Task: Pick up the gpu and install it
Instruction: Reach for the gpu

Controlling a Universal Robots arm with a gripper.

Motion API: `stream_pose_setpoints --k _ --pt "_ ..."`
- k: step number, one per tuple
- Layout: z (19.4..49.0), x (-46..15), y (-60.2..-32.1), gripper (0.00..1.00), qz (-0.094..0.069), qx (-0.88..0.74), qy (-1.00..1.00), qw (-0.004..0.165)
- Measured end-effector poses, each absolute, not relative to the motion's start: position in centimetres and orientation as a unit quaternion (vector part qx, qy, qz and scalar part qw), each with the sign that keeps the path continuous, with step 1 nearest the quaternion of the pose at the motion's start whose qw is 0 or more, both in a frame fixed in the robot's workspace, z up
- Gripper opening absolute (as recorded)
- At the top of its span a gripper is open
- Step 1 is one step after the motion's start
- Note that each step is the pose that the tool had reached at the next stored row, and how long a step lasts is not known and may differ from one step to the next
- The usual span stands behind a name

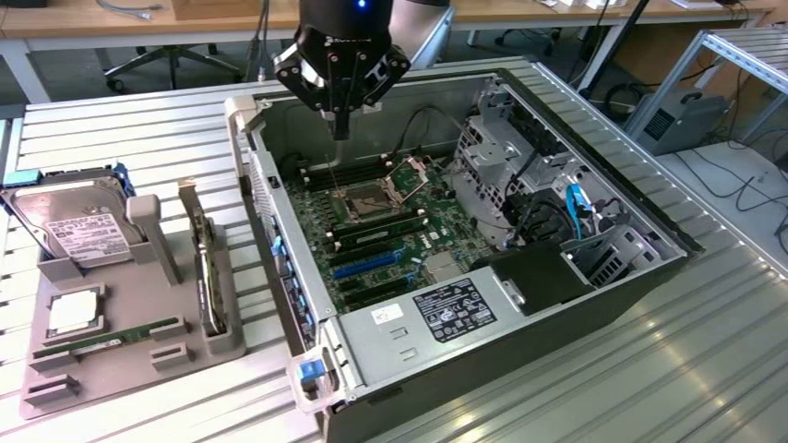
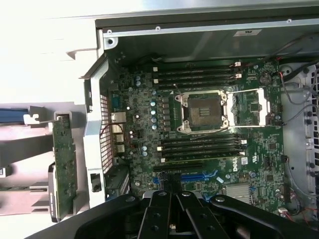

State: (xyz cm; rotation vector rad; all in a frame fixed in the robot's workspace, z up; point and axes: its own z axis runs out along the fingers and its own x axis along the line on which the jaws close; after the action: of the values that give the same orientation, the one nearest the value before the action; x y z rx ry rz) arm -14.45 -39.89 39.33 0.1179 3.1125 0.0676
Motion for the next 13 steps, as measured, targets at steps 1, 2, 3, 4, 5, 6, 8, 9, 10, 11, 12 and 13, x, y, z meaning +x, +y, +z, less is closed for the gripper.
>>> stream_pose_setpoints --k 1,2,3,4,5,6,8,9,10,11,12,13 --pt "39.33 -14.47 -39.89 0.11 0.022 0.038 0.999 0.013" --pt "39.33 -14.49 -39.89 0.11 0.022 0.038 0.999 0.013" --pt "39.33 -14.52 -39.89 0.11 0.022 0.038 0.999 0.013" --pt "39.33 -14.54 -39.89 0.11 0.022 0.038 0.999 0.013" --pt "39.33 -14.56 -39.89 0.11 0.022 0.038 0.999 0.013" --pt "39.33 -14.59 -39.89 0.11 0.022 0.038 0.999 0.013" --pt "39.33 -14.64 -39.89 0.11 0.022 0.038 0.999 0.013" --pt "39.33 -14.67 -39.89 0.11 0.022 0.038 0.999 0.013" --pt "39.33 -14.69 -39.89 0.11 0.022 0.038 0.999 0.013" --pt "39.33 -14.72 -39.89 0.11 0.022 0.038 0.999 0.013" --pt "39.33 -14.74 -39.89 0.11 0.022 0.038 0.999 0.013" --pt "39.33 -14.77 -39.89 0.11 0.022 0.038 0.999 0.013"
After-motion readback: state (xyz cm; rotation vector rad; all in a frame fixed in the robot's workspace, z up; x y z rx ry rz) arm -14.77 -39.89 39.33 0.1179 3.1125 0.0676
